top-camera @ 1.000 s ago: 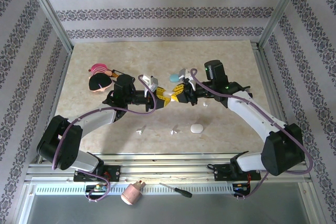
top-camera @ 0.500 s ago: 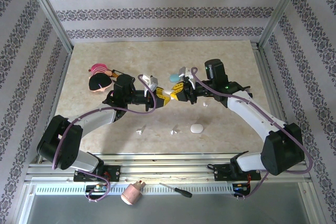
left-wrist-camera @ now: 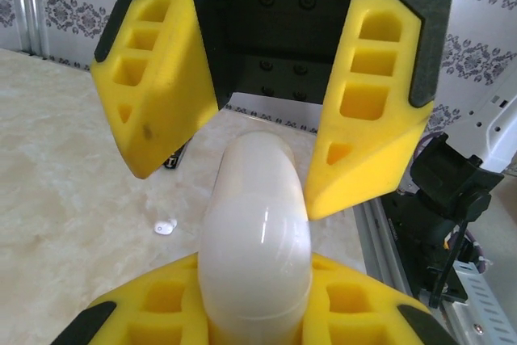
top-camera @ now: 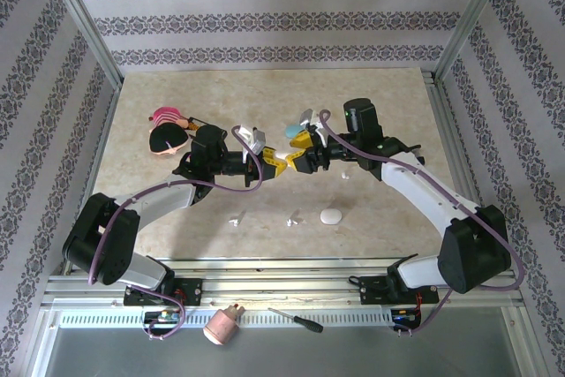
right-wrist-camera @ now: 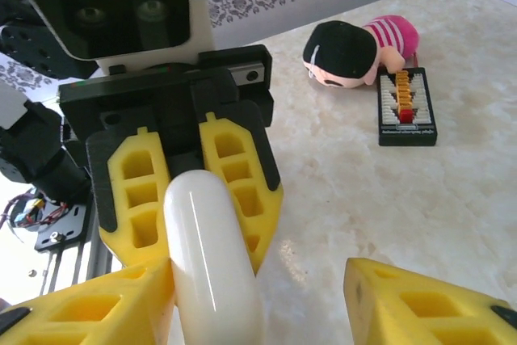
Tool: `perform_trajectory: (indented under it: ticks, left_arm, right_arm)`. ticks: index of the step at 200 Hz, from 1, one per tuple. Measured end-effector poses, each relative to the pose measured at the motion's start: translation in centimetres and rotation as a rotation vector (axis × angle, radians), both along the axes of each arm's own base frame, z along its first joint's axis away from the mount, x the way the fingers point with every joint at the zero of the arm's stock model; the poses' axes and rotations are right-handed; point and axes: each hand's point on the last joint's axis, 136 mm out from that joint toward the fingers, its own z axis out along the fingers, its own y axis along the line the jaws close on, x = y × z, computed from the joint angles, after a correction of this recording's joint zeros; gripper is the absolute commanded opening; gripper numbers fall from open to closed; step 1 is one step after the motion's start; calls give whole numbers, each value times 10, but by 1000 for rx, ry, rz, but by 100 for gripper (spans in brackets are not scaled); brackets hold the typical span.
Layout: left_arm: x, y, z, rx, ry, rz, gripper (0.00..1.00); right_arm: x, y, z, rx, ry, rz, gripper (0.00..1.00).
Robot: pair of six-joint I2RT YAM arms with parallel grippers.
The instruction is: Insert wireless bluetooth earbuds into charging case
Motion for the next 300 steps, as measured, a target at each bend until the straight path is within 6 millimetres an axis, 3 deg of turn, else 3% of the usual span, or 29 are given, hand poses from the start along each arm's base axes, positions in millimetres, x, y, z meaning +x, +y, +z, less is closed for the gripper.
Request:
perform_trajectory:
  ticks: [71,102,136,172,217,246,263,300]
  left_arm:
    - [1,4,-10,28,-30,23,3]
    - [1,8,-12,40,-58,53,3]
    - [5,12,-19,60,-71,97,3]
    - [7,13,-21,61,-76,113,3]
    - [7,13,-16,50,-96,114,3]
    - [11,15,-17,53,-99,135,4]
    - [18,25,-21,47,-105,184,3]
    - [37,68,-51,44,-40,344,3]
  right_arm:
    - [32,-13,9,24,52,-147,91]
    - [42,-23,15,59,121,-204,98]
    - [48,-30,16,76,155,-258,98]
    - [34,-34,8,60,153,-265,98]
    - [14,-16,4,22,113,-182,94]
    - [21,-18,-7,-9,126,-220,98]
    - [30,-26,-14,-36,144,-286,98]
    - [37,-38,-33,-110,208,-399,96]
